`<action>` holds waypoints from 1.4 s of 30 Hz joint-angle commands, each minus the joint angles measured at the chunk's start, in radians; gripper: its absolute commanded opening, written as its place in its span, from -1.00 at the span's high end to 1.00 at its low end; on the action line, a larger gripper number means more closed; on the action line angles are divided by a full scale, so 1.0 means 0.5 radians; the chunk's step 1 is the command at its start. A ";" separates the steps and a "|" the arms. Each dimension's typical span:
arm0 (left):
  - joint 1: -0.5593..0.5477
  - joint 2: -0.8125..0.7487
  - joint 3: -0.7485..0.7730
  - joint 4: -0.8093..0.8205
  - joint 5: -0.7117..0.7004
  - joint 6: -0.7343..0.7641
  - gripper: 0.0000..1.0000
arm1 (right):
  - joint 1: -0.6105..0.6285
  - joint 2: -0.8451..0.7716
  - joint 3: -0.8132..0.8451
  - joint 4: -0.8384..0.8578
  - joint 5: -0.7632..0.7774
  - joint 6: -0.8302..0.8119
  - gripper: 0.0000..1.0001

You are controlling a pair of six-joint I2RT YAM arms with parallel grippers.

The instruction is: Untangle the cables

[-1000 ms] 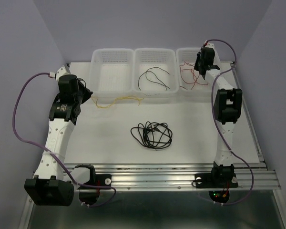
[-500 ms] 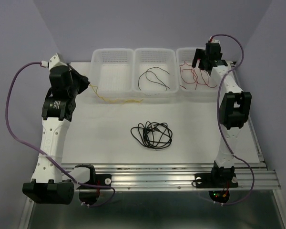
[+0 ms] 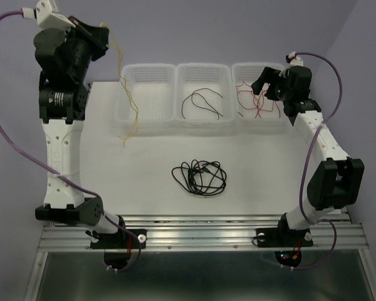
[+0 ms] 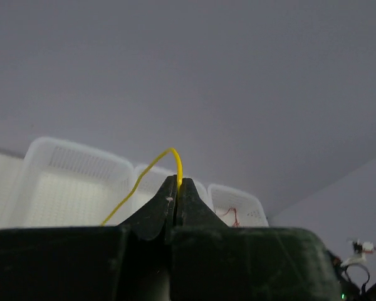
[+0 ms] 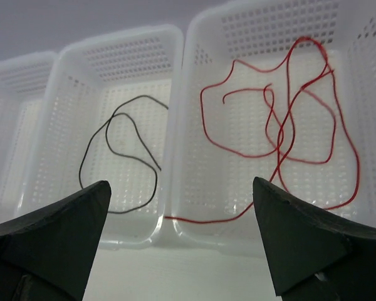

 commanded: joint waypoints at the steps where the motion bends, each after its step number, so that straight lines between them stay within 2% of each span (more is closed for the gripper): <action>1: -0.008 0.400 0.605 0.271 0.182 0.035 1.00 | -0.005 -0.222 -0.365 0.320 -0.299 0.130 -1.00; 6: -0.008 0.922 1.283 0.324 0.222 -0.038 1.00 | -0.005 -0.376 -0.533 0.424 -0.318 0.118 -1.00; 10: -0.005 0.901 0.925 0.811 0.198 -0.112 1.00 | -0.005 -0.394 -0.586 0.446 -0.339 0.093 -1.00; 13: -0.011 1.017 0.879 0.873 0.200 -0.118 1.00 | -0.005 -0.385 -0.613 0.428 -0.300 0.084 -1.00; 17: -0.029 1.192 0.809 0.778 0.164 -0.054 1.00 | -0.005 -0.394 -0.675 0.428 -0.309 0.084 -1.00; 24: -0.035 1.251 0.251 0.839 -0.045 -0.014 1.00 | -0.005 -0.425 -0.804 0.394 -0.269 0.099 -1.00; 28: -0.060 1.294 0.106 0.806 -0.130 0.023 1.00 | -0.005 -0.449 -0.856 0.400 -0.299 0.124 -1.00; 32: -0.109 1.352 0.041 0.622 -0.308 0.057 1.00 | -0.005 -0.517 -0.926 0.403 -0.263 0.136 -1.00; 35: -0.164 1.441 0.133 0.359 -0.468 0.087 1.00 | -0.005 -0.581 -0.972 0.388 -0.235 0.154 -1.00; 38: -0.198 1.539 0.298 0.071 -0.597 0.057 0.68 | -0.005 -0.664 -1.018 0.321 -0.223 0.164 -1.00; 39: -0.201 1.564 0.338 0.015 -0.639 0.048 0.44 | -0.005 -0.685 -1.028 0.308 -0.220 0.167 -1.00; 41: -0.232 1.564 0.409 -0.117 -0.680 0.060 0.26 | -0.005 -0.725 -1.046 0.262 -0.207 0.170 -1.00; 42: -0.244 1.536 0.431 -0.154 -0.753 0.060 0.06 | -0.005 -0.765 -1.058 0.229 -0.201 0.179 -1.00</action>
